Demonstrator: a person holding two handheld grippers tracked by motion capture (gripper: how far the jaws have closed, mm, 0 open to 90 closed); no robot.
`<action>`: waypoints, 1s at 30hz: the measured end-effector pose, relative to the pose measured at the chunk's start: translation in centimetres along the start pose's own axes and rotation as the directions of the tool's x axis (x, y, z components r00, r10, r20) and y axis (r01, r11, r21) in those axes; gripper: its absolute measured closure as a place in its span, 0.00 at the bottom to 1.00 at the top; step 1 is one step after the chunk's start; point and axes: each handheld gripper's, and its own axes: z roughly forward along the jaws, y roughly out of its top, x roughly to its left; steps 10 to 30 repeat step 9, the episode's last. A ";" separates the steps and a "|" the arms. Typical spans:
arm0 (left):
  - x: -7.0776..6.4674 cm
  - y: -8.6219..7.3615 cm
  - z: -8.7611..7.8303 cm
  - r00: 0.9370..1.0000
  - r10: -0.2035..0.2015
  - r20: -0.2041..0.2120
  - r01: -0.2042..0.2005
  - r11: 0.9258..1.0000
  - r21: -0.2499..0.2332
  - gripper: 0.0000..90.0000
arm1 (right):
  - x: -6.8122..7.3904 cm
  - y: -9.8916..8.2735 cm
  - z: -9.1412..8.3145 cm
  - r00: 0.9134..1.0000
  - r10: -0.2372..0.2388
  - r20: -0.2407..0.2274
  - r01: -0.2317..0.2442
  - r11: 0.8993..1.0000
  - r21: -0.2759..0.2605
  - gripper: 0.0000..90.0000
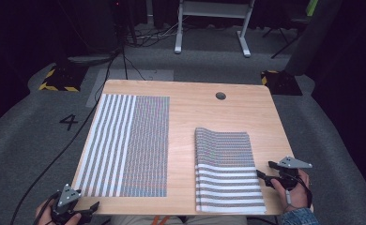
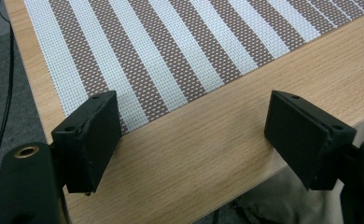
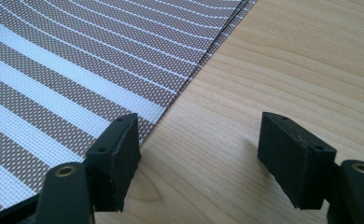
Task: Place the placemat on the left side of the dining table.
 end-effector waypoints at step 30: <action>0.0 -0.1 0.0 1.000 -0.002 0.002 0.002 1.000 -0.007 0.21 | 0.0 0.0 0.0 1.000 0.001 -0.001 -0.001 1.000 0.000 0.33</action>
